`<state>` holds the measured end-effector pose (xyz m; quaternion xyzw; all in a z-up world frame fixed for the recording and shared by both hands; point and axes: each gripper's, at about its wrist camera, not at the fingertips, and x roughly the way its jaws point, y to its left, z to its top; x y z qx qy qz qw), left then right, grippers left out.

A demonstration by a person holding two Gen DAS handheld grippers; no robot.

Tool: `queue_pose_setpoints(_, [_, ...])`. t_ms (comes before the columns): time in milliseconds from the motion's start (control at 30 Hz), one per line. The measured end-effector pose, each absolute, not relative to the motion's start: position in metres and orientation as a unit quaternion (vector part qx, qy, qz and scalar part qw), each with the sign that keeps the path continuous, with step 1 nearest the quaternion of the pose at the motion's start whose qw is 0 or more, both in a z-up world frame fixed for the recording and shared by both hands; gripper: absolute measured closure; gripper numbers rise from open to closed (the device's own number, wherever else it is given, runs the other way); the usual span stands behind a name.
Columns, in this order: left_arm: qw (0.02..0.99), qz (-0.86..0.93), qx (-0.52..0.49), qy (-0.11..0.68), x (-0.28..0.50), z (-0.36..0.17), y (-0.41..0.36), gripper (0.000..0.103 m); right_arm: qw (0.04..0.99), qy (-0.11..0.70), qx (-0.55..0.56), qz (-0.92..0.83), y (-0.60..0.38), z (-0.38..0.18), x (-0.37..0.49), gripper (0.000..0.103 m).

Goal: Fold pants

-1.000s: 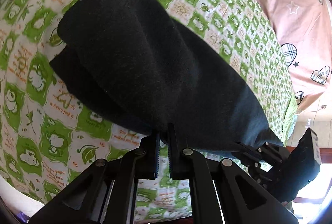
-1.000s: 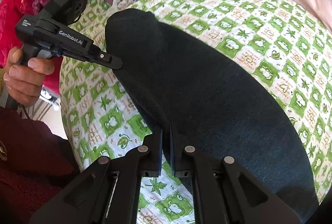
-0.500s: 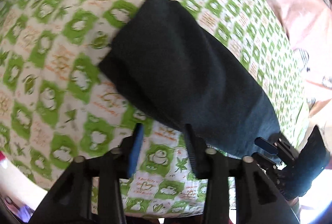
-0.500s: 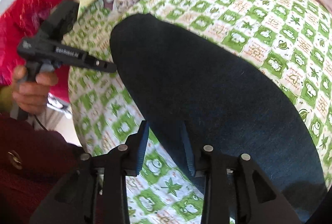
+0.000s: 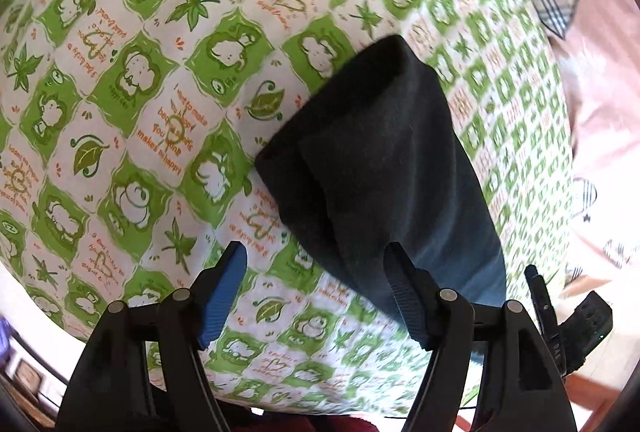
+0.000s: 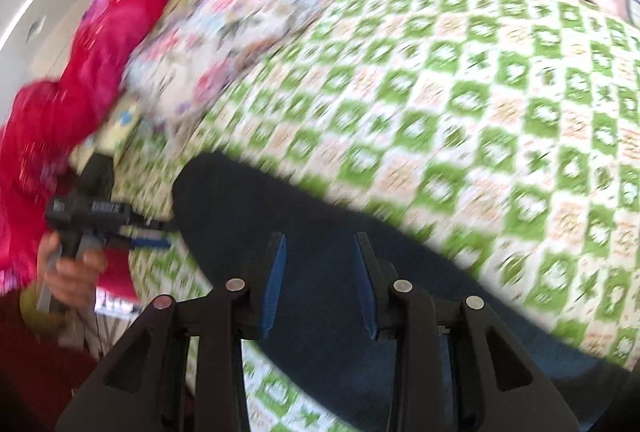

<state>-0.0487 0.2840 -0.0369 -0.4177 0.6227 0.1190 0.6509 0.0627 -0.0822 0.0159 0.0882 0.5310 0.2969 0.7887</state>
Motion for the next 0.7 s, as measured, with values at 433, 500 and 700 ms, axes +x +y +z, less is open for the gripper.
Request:
queue_pose_setpoints(433, [0.659, 0.143, -0.368, 0.641, -0.039, -0.061, 0.283, 0.038, 0.728, 0.621, 0.014, 0.290, -0.050, -0.049, 0.114, 0.058])
queue_pose_setpoints(500, [0.665, 0.140, -0.362, 0.638, -0.039, -0.062, 0.280, 0.042, 0.713, 0.630, -0.018, 0.308, -0.040, -0.057, 0.106, 0.058])
queue_pose_setpoints(700, [0.694, 0.133, -0.326, 0.628, -0.027, -0.066, 0.266, 0.049, 0.704, 0.629, -0.050, 0.325, -0.033, -0.065, 0.101, 0.060])
